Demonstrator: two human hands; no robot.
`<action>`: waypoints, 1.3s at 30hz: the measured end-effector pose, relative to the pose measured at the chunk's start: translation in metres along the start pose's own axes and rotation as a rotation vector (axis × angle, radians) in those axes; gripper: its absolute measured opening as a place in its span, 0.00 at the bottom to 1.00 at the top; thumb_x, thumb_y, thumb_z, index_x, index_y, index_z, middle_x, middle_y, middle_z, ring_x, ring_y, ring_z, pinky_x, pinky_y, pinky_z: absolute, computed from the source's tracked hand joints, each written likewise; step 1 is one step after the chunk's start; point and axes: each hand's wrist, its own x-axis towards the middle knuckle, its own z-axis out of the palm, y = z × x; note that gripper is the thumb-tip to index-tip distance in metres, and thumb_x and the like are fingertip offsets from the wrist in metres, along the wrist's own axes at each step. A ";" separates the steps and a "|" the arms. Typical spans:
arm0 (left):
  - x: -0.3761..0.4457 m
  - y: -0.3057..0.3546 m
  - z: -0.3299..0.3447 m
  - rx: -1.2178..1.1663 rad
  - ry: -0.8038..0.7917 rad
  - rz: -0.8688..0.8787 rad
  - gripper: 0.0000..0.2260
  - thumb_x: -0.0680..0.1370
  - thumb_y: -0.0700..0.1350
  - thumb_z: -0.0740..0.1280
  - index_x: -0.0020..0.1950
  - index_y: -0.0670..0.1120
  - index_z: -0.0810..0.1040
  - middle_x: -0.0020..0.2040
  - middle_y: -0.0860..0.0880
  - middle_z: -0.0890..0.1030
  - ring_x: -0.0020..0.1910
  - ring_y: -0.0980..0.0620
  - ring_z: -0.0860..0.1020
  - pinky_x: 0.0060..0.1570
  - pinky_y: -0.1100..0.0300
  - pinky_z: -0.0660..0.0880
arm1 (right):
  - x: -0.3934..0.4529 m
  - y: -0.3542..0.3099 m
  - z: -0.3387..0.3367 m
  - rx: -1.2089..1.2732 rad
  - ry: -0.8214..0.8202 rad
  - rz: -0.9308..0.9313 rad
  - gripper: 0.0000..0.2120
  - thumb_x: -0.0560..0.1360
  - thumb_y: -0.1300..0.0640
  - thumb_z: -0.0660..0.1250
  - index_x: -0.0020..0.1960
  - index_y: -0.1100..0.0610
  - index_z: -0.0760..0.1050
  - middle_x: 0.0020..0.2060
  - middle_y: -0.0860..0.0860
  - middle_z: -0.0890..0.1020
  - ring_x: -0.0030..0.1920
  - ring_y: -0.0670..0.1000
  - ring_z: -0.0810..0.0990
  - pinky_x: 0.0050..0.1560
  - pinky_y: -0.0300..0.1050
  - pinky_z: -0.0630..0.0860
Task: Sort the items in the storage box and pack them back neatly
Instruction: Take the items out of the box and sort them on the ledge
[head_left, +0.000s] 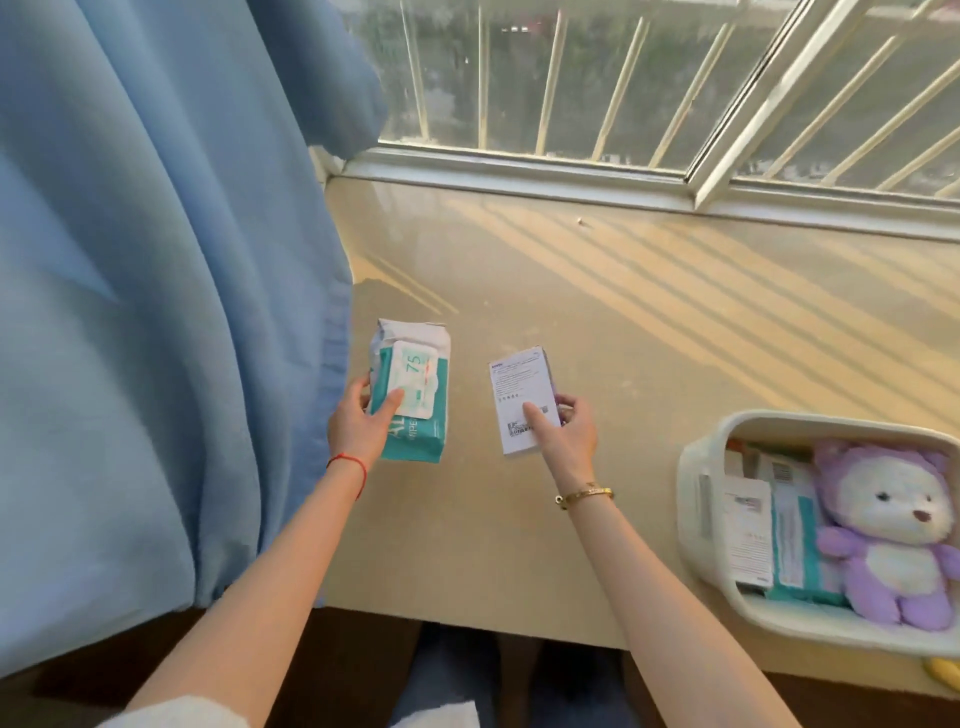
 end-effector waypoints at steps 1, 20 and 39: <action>0.014 -0.007 -0.001 0.009 -0.007 -0.006 0.22 0.74 0.54 0.69 0.65 0.49 0.72 0.54 0.48 0.81 0.50 0.49 0.80 0.51 0.50 0.77 | 0.005 0.005 0.014 -0.005 0.006 0.011 0.18 0.70 0.55 0.74 0.55 0.55 0.70 0.45 0.49 0.80 0.40 0.42 0.80 0.36 0.31 0.74; 0.112 -0.058 0.029 0.016 -0.130 0.027 0.22 0.77 0.53 0.65 0.69 0.47 0.69 0.56 0.50 0.79 0.51 0.52 0.79 0.42 0.61 0.76 | 0.081 0.050 0.096 -0.614 0.184 -0.195 0.22 0.73 0.43 0.67 0.57 0.60 0.72 0.53 0.55 0.75 0.54 0.55 0.73 0.55 0.46 0.70; -0.068 0.046 0.064 0.409 -0.040 0.569 0.12 0.76 0.46 0.67 0.59 0.45 0.77 0.55 0.48 0.80 0.55 0.47 0.76 0.55 0.53 0.72 | -0.032 0.034 -0.176 -0.737 0.361 -0.627 0.17 0.77 0.52 0.64 0.61 0.61 0.73 0.55 0.55 0.78 0.57 0.55 0.73 0.62 0.42 0.65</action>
